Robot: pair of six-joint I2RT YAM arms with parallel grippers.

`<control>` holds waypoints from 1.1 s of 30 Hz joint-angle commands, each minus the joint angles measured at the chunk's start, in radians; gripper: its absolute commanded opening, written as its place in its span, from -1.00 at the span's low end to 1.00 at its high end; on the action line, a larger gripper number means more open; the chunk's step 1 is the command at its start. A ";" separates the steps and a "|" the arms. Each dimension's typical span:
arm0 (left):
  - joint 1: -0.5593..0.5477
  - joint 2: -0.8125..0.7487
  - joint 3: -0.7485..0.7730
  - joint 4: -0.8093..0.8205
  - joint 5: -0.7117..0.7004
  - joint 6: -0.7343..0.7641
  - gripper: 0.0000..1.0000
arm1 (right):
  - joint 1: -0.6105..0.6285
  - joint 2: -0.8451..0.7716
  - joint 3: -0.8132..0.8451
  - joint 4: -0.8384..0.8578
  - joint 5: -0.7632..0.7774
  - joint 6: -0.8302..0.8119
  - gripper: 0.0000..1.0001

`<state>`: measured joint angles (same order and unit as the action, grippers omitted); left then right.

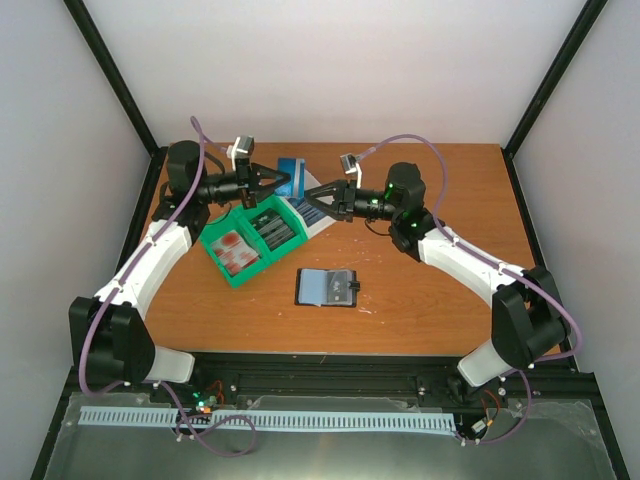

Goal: Put the credit cards into the card holder
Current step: Pick up the credit card from the storage box.

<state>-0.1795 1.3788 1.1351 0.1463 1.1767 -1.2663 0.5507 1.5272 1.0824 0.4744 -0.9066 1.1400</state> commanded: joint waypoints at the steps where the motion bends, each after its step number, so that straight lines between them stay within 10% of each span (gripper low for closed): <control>1: 0.004 -0.021 0.014 0.042 0.014 -0.003 -0.99 | 0.008 0.006 0.033 0.011 -0.012 -0.021 -0.35; 33: 0.004 -0.037 -0.004 0.061 0.018 -0.019 -0.99 | 0.018 0.038 0.061 -0.063 0.026 -0.047 -0.47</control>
<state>-0.1768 1.3777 1.1244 0.1642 1.1759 -1.2732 0.5571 1.5448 1.1034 0.4622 -0.8909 1.1255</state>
